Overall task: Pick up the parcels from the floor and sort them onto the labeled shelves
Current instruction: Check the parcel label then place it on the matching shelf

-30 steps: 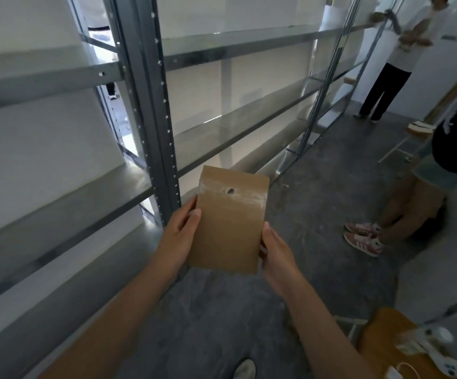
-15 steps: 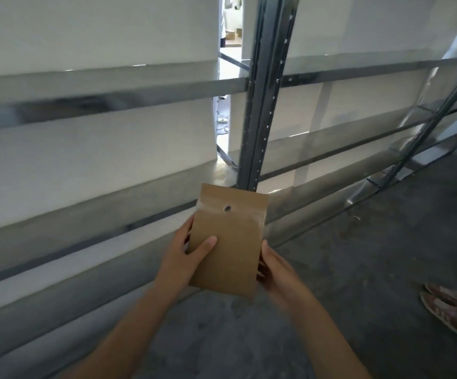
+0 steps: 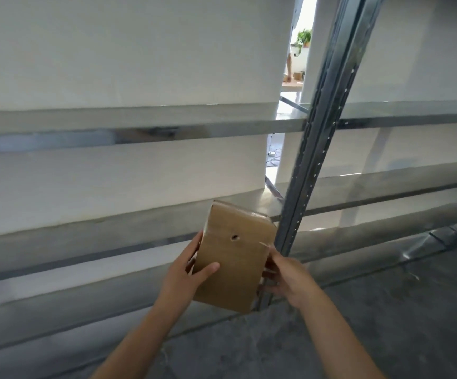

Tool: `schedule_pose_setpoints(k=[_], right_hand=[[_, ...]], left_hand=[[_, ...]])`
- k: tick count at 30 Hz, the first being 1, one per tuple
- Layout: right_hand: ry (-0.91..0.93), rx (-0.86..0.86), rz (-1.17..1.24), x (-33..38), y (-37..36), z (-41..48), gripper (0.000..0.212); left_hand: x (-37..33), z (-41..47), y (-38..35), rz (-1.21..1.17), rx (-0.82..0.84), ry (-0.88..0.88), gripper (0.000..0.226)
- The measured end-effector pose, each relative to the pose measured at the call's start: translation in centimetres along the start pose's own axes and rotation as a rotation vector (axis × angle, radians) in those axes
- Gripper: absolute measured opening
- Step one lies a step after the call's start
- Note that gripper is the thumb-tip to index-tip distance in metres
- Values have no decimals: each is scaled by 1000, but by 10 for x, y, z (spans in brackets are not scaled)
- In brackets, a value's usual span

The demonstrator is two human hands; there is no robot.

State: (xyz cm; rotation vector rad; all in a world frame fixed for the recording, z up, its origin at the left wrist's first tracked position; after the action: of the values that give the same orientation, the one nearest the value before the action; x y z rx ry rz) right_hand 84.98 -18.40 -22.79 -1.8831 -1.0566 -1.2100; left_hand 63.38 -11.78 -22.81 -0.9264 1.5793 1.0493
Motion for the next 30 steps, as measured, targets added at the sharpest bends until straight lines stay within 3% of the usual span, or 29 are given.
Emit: schedule_pose_setpoints(k=[4,9,19,23,27,30], right_hand=[[15,5,-48,0,-12,-2,49],[59,24,-60,-3,-19,-2,42],[191,81,-39,-4,-27,-13,28],[251,79,-68,1,-27,-17,24],[314,130,-111,-6,-23,-22,38],[314,153,-106,-13,-21,-22,32]], left_hand=[[3,-7,12,0,-4,-23,69],[-4,-18,25,-101,-127,-23,23],[-6,-26,40,-366,-184,-1,25],[-8,-24,44,-462,-161,-4,45],[-3,-17,46,-530,-128,51,46],[3,-14,47,-505,-106,58,47]])
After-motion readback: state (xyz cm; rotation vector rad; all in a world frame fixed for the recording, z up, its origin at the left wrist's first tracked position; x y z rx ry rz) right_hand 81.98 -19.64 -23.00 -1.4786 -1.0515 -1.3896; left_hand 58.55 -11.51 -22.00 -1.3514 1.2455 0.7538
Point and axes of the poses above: each hand's wrist, its own z-axis towards the middle knuckle, its own y-axis out of the back of the hand, x = y × z, the point moved 3 cm from there along z, towards the middle knuckle, and after that the axes turned 7 degrees about y, right-handed, at the moved point
